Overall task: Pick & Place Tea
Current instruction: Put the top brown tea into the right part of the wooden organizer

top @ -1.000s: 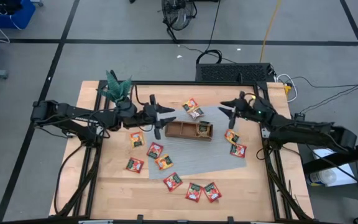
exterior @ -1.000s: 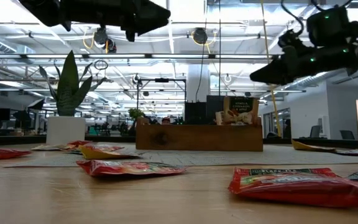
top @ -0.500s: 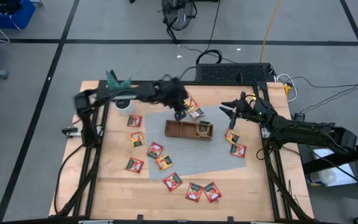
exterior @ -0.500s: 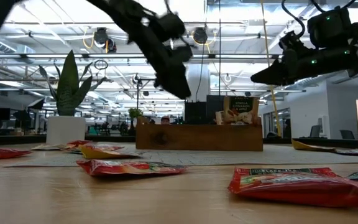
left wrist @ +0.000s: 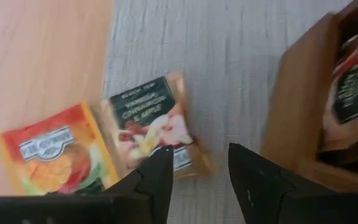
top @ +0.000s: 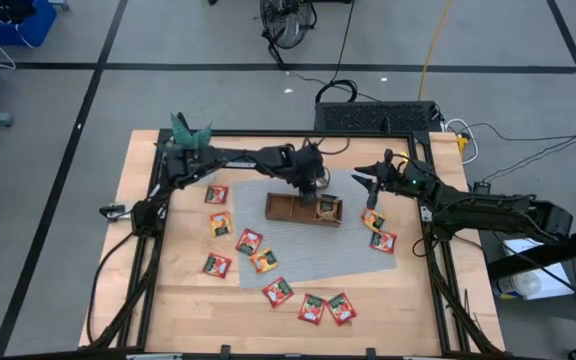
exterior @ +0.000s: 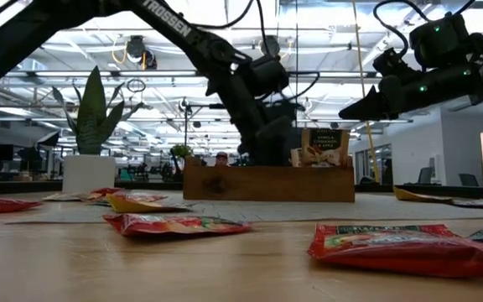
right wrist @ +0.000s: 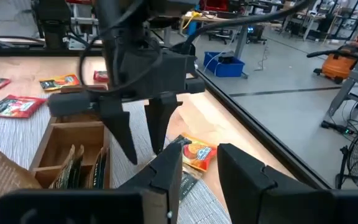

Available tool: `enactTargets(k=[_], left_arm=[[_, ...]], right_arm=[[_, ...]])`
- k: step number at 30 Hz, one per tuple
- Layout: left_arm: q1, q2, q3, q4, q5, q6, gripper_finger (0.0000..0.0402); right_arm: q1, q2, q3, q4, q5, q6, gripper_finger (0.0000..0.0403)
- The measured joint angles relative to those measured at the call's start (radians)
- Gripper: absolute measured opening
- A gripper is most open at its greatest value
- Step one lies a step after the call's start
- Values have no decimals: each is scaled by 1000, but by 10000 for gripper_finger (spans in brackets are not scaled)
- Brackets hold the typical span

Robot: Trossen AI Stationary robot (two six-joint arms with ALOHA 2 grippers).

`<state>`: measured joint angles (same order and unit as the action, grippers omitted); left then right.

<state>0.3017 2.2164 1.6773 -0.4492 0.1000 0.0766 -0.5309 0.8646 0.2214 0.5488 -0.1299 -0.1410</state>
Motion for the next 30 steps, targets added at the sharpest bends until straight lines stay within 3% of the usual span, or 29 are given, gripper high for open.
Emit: enactTargets(k=[4, 19, 30], left_arm=[[-18, 11, -1, -4, -53, 19, 156], [-15, 21, -1, 2, -50, -8, 153], [-18, 80, 2, 14, -52, -40, 69]], right_arm=[[0, 0, 0, -5, 0, 0, 88], [0, 0, 0, 1, -1, 28, 89], [0, -2, 0, 19, -1, 51, 89]])
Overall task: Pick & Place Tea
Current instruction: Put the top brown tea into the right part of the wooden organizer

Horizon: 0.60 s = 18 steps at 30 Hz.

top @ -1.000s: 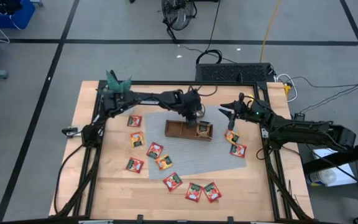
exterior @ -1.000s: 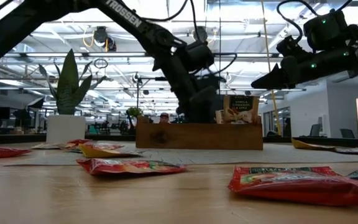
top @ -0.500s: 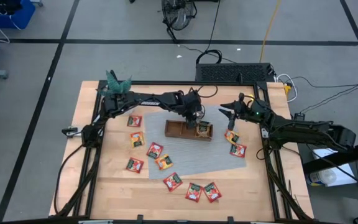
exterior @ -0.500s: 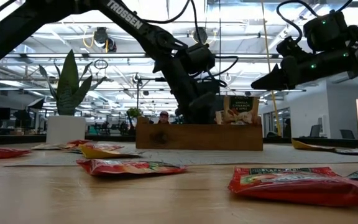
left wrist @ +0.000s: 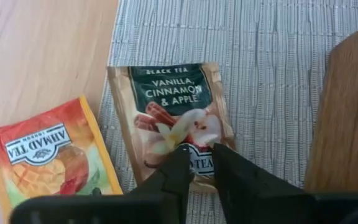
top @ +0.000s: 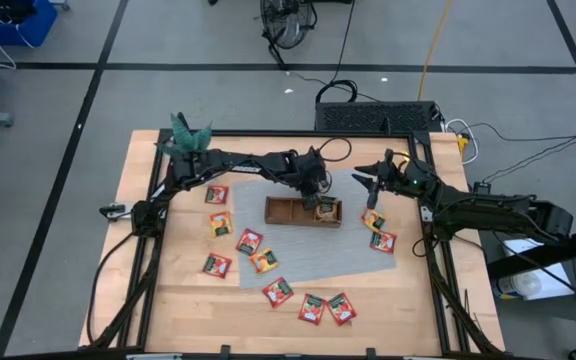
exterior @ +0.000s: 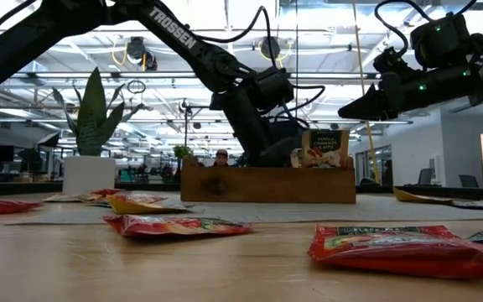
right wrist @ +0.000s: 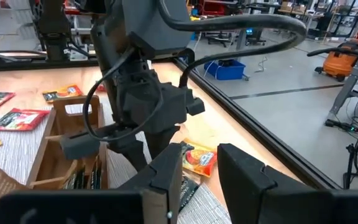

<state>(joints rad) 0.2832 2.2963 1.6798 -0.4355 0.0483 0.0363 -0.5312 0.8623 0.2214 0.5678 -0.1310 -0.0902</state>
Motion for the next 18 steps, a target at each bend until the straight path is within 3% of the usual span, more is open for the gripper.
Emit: enactTargets(k=[5, 9, 18], left_arm=[[0, 3, 0, 4, 3, 7, 10], [-4, -11, -2, 2, -17, 14, 3], [-81, -166, -6, -35, -313, 136, 2]], right_arm=[[0, 0, 0, 0, 0, 0, 89], [0, 0, 0, -2, 0, -1, 89], [0, 0, 0, -21, 0, 0, 89]])
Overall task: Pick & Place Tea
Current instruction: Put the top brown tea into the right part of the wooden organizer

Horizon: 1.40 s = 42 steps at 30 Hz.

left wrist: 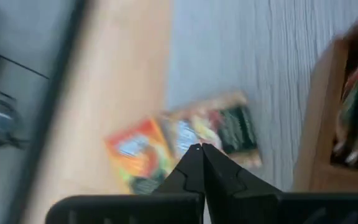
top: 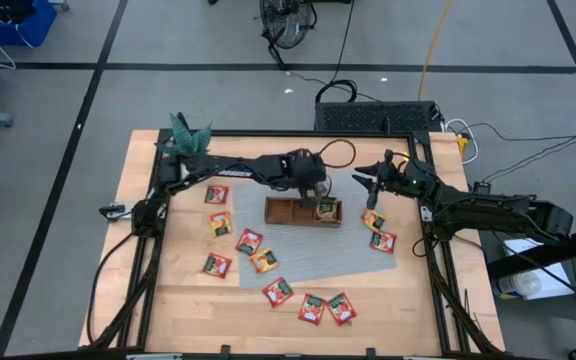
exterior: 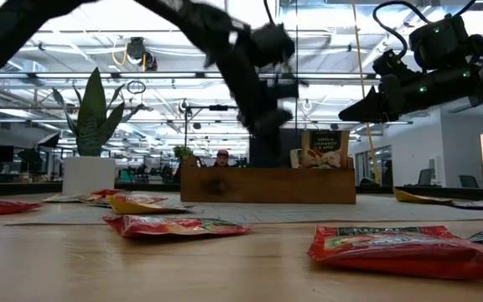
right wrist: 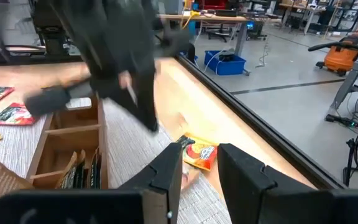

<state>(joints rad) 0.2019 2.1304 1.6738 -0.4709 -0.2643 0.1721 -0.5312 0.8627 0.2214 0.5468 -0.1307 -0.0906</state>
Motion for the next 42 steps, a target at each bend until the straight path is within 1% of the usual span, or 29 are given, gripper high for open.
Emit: enactTargets(k=[6, 9, 11, 13, 16, 19, 21, 22, 23, 25, 29, 32, 35, 42], left_arm=[[-51, -54, -1, -4, -123, 52, 1], [-61, -61, 1, -28, -129, 70, 2], [-44, -41, 0, -30, -126, 21, 9], [-7, -18, 0, -22, -80, -54, 25], [56, 17, 0, 4, 83, -136, 57], [102, 70, 0, 79, 182, -199, 102], [123, 98, 0, 118, 234, -208, 135], [130, 106, 0, 138, 243, -206, 151], [129, 109, 0, 149, 217, -191, 167], [123, 109, 0, 150, 205, -172, 194], [113, 109, 1, 143, 203, -142, 225], [114, 109, 1, 123, 203, -114, 230], [113, 109, 1, 120, 203, -102, 224], [113, 109, 1, 78, 211, -51, 180]], right_arm=[[0, 0, 0, 2, 0, 4, 89], [0, 0, 0, -5, 0, 4, 89], [0, 0, 0, -6, 0, 4, 89], [1, 0, 0, -5, 0, 5, 89], [1, 0, 0, -1, 0, 5, 89], [1, 0, 0, 4, 0, 13, 89], [1, 0, 0, 4, 0, 23, 89], [1, 0, 0, 5, 0, 23, 89], [1, 0, 0, 4, 0, 24, 89], [1, 0, 0, 2, 0, 27, 89], [1, 0, 0, 7, 0, 26, 89], [1, 0, 0, 11, 0, 26, 89], [1, 0, 0, 10, 0, 26, 89], [1, 0, 0, 16, 0, 32, 89]])
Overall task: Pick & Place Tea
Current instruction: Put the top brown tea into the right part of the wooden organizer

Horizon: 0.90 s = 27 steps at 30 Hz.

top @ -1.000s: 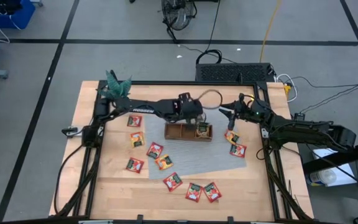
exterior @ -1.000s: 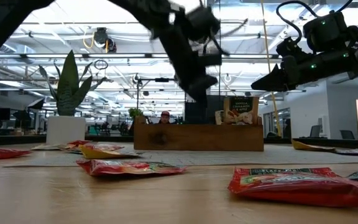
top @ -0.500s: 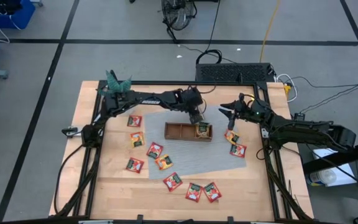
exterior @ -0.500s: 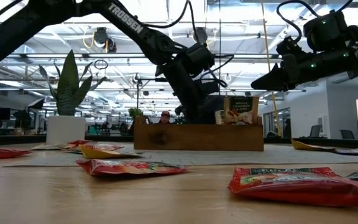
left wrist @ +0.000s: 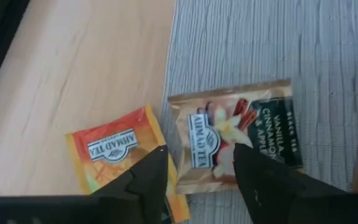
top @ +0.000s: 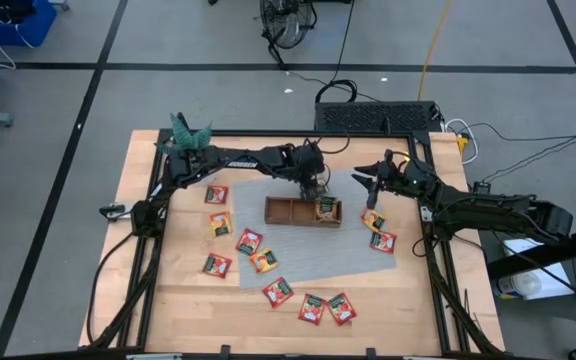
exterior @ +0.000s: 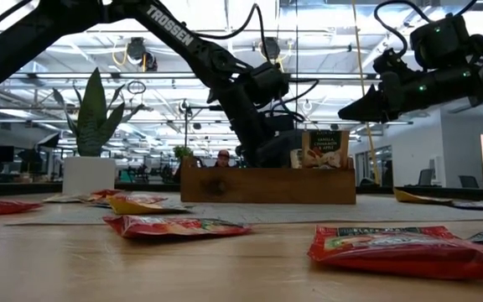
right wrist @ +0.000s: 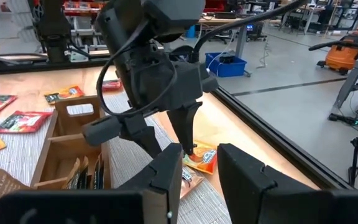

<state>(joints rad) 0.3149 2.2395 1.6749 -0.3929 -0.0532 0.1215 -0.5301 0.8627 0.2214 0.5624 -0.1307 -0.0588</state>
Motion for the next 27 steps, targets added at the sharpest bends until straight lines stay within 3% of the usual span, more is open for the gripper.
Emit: enactTargets(k=[7, 13, 17, 22, 27], left_arm=[[-4, 0, 0, 1, -24, 1, 123], [-9, 0, 0, -2, -29, 14, 13], [-14, -34, -1, 3, -37, 21, 7], [-47, -160, -27, 109, -27, 81, 3], [-58, -379, -224, 335, 60, 86, 3]], right_arm=[[0, 0, 0, 19, 0, 14, 89], [0, 0, 0, 53, 0, 21, 89], [1, 0, 37, 9, 0, 23, 86], [1, 61, 238, -274, -3, -2, 77], [-9, 255, 428, -429, -4, -81, 75]])
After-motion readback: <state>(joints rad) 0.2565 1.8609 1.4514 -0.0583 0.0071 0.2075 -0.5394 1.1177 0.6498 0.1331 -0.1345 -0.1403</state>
